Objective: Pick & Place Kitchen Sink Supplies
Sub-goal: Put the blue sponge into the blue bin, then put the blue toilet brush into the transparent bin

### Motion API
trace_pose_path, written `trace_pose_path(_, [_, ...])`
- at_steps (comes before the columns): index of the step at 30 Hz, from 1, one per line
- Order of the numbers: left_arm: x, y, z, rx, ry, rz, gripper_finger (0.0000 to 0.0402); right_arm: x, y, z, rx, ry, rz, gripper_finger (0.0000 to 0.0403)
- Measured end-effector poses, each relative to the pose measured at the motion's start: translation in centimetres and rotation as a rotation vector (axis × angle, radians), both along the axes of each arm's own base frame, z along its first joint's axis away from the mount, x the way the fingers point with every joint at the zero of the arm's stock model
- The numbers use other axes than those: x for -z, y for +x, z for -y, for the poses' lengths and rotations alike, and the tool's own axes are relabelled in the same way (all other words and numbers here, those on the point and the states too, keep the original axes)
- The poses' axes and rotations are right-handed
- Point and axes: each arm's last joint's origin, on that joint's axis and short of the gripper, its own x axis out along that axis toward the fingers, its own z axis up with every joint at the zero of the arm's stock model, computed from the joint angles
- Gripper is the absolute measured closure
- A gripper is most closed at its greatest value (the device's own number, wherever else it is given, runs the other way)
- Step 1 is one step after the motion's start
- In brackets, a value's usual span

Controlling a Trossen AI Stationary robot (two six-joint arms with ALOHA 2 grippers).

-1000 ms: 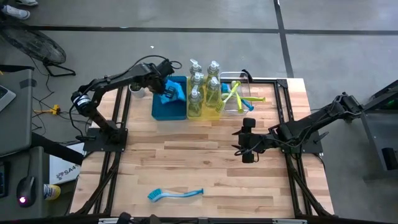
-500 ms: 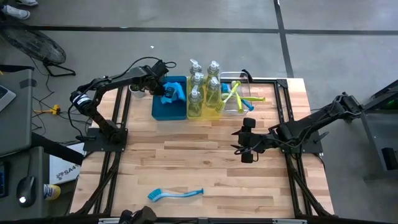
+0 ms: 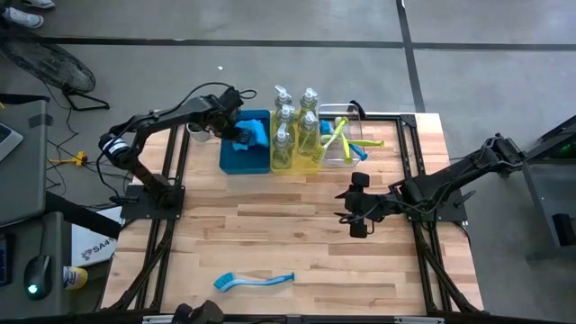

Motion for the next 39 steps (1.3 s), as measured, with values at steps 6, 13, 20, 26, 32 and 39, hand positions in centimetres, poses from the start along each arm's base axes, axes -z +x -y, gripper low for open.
trace_pose_path(6, [-1.7,-0.9,0.9,0.019,0.035,0.006,0.0202,0.0,0.0,0.0,0.001,-0.002,0.000,0.0179])
trace_pose_path(13, [-3.2,-2.0,2.9,0.080,0.011,-0.044,0.0195,0.0,0.0,0.0,-0.023,-0.006,-0.007,0.0179])
trace_pose_path(20, [-4.6,-0.7,7.0,0.253,0.032,-0.046,0.0195,0.0,0.0,-0.1,-0.039,0.004,-0.012,0.0179])
trace_pose_path(26, [-5.6,1.0,11.7,0.447,0.057,-0.008,0.0195,0.0,0.0,-0.1,-0.042,0.007,-0.013,0.0179])
trace_pose_path(32, [-5.7,2.2,17.3,0.667,0.046,-0.008,0.0195,0.0,0.0,-0.1,-0.042,0.007,-0.013,0.0179])
trace_pose_path(39, [-5.6,2.3,24.3,0.871,0.008,-0.004,0.0195,0.0,0.0,-0.1,-0.044,0.007,-0.014,0.0179])
